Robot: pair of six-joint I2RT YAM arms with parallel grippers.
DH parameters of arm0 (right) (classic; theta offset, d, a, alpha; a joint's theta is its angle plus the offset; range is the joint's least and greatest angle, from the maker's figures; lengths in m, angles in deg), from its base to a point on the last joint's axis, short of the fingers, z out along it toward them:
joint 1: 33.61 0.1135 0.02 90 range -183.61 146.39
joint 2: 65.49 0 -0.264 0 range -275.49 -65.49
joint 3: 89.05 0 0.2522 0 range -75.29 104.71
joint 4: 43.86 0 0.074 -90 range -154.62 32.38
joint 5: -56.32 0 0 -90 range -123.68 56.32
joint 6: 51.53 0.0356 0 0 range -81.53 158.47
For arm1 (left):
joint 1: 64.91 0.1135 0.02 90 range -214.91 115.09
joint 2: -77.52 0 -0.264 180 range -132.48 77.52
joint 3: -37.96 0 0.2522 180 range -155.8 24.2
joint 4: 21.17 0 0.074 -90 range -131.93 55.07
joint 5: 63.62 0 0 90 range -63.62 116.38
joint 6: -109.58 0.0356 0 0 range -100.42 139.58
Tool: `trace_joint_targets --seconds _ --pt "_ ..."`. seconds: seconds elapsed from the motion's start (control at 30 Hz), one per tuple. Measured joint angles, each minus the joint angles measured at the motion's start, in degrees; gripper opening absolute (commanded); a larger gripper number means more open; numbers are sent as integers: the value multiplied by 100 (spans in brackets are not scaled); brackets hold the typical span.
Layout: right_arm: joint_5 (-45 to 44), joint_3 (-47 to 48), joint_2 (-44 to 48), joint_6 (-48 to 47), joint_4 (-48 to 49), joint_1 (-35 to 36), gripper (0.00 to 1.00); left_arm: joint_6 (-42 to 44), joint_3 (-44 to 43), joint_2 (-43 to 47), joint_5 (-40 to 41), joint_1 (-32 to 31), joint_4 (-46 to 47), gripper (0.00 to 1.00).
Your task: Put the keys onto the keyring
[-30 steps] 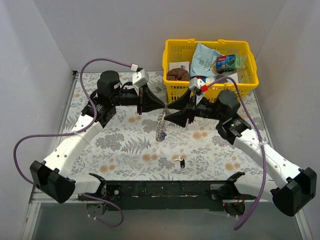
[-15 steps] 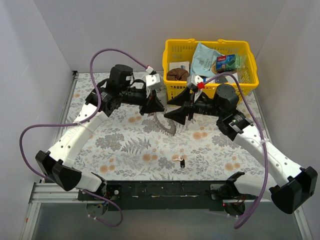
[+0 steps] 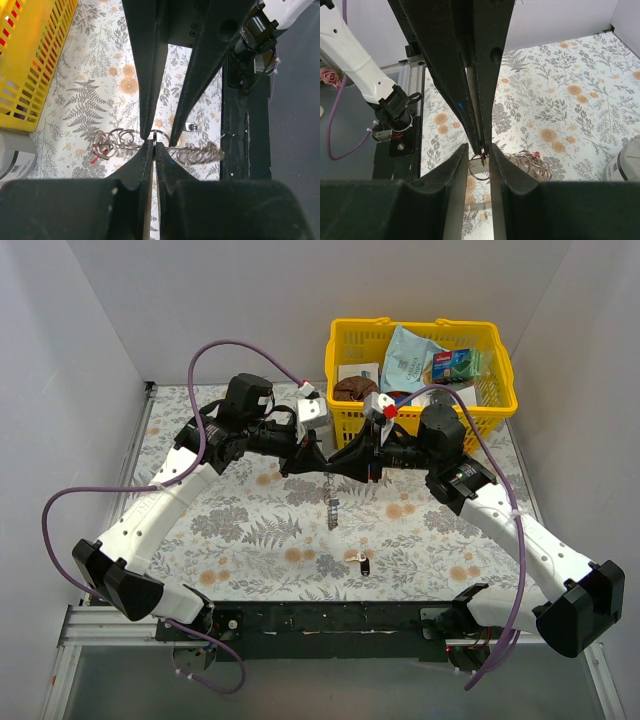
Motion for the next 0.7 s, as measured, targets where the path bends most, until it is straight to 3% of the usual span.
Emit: trace_joint_targets --seconds 0.43,0.47,0.6,0.7 --pt "280 -2 -26 -103 -9 -103 24 42 -74 0 -24 0 4 0" --pt "295 -4 -31 -101 -11 -103 22 42 -79 0 -42 0 9 0" --pt "337 -7 -44 -103 -7 -109 1 44 -85 -2 -83 0 2 0" --pt "350 -7 -76 -72 2 -131 1 59 -85 -2 -85 4 -15 0"
